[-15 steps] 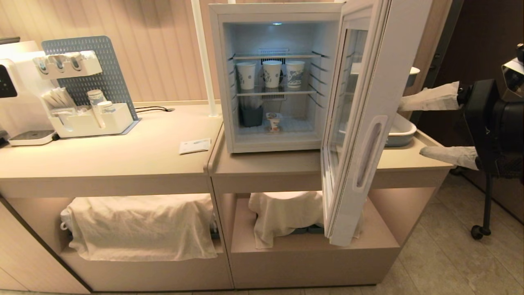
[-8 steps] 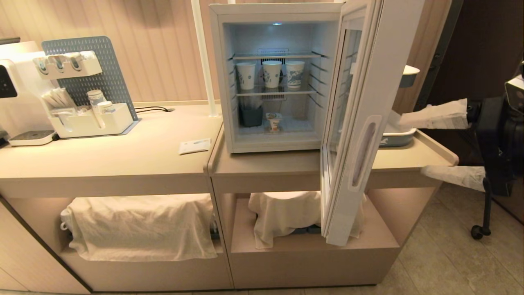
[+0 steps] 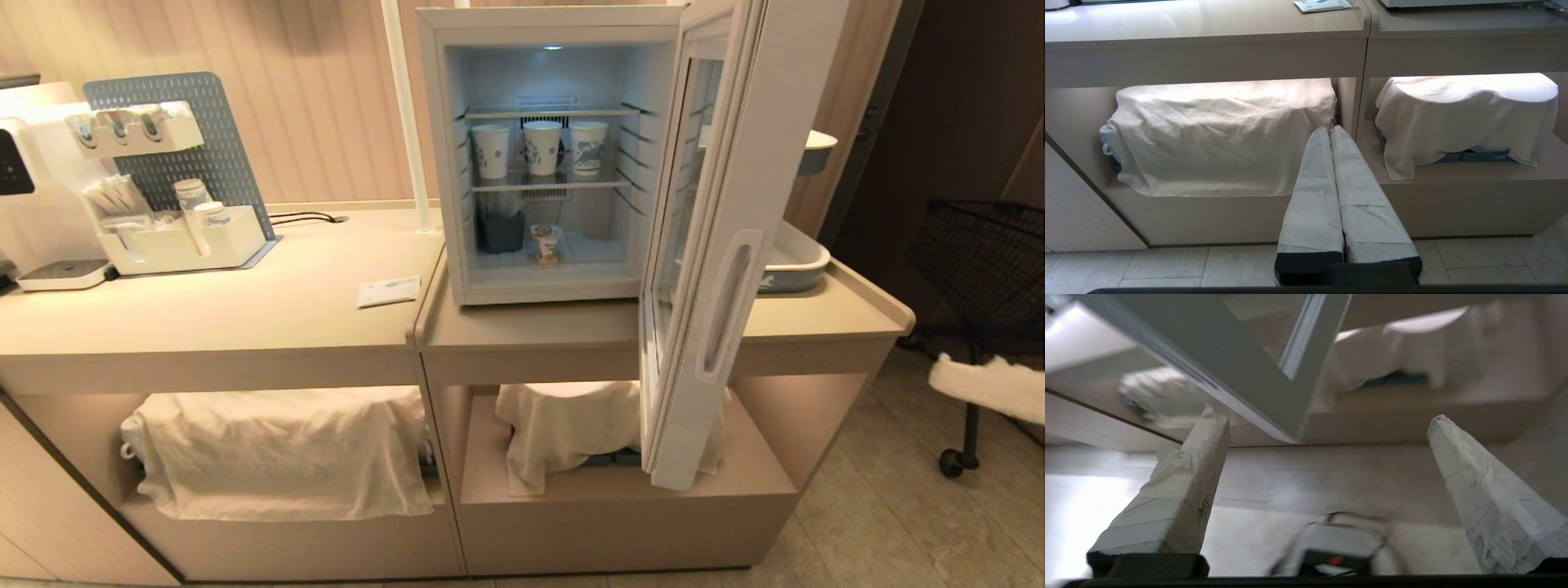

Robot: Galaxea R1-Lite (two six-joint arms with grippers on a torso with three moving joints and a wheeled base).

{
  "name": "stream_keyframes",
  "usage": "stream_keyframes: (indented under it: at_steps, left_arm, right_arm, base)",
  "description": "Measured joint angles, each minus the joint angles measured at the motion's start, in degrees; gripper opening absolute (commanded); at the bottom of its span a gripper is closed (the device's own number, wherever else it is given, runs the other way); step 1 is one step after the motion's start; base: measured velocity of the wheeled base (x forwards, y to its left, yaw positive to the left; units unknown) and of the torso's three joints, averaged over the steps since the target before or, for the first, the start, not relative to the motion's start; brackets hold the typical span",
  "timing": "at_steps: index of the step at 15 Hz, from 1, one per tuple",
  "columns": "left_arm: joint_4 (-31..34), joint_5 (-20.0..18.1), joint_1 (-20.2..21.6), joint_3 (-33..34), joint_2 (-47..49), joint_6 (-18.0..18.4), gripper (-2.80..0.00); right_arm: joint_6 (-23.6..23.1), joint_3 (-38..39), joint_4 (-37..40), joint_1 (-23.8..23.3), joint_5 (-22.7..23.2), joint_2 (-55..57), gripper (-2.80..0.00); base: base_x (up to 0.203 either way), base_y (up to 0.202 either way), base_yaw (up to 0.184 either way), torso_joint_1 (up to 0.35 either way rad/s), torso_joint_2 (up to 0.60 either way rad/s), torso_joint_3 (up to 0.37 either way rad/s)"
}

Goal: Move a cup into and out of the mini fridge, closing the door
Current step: Close the freezer door

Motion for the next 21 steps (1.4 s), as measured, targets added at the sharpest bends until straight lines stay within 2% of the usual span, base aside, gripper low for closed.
stream_keyframes:
  at_steps: [3, 5, 7, 9, 13, 14, 15, 21]
  left_arm:
    - [0.00, 0.01, 0.00, 0.00, 0.00, 0.00, -2.80]
    - [0.00, 0.01, 0.00, 0.02, 0.00, -0.02, -2.80]
    - [0.00, 0.01, 0.00, 0.02, 0.00, 0.00, -2.80]
    - [0.00, 0.01, 0.00, 0.02, 0.00, 0.01, -2.80]
    - [0.00, 0.01, 0.00, 0.02, 0.00, 0.00, -2.80]
    - [0.00, 0.01, 0.00, 0.02, 0.00, -0.02, -2.80]
    - [0.01, 0.01, 0.00, 0.02, 0.00, -0.02, -2.80]
    - [0.00, 0.03, 0.00, 0.02, 0.00, -0.03, -2.80]
  right_arm:
    - [-14.51, 6.19, -1.97, -3.19, 1.71, -10.88, 0.00]
    - [-20.26, 11.44, -3.57, -4.92, 1.85, -18.18, 0.00]
    - [-22.83, 18.71, -4.53, -7.08, 1.74, -25.01, 0.00]
    - [-23.23, 23.58, -4.82, -9.21, 1.63, -30.20, 0.00]
    - [-21.96, 26.88, -5.28, -10.01, -1.46, -35.61, 0.00]
    - [-21.91, 27.28, -5.34, -10.01, -2.40, -36.13, -2.32]
    - [-21.78, 27.56, -5.40, -9.99, -2.59, -36.50, -2.80]
    - [-22.05, 30.01, -6.26, -9.83, -2.74, -37.34, -2.80]
  base:
    - [0.000, 0.000, 0.000, 0.000, 0.00, 0.000]
    - [0.000, 0.000, 0.000, 0.000, 0.00, 0.000]
    - [0.000, 0.000, 0.000, 0.000, 0.00, 0.000]
    - [0.000, 0.000, 0.000, 0.000, 0.00, 0.000]
    - [0.000, 0.000, 0.000, 0.000, 0.00, 0.000]
    - [0.000, 0.000, 0.000, 0.000, 0.00, 0.000]
    - [0.000, 0.000, 0.000, 0.000, 0.00, 0.000]
    - [0.000, 0.000, 0.000, 0.000, 0.00, 0.000]
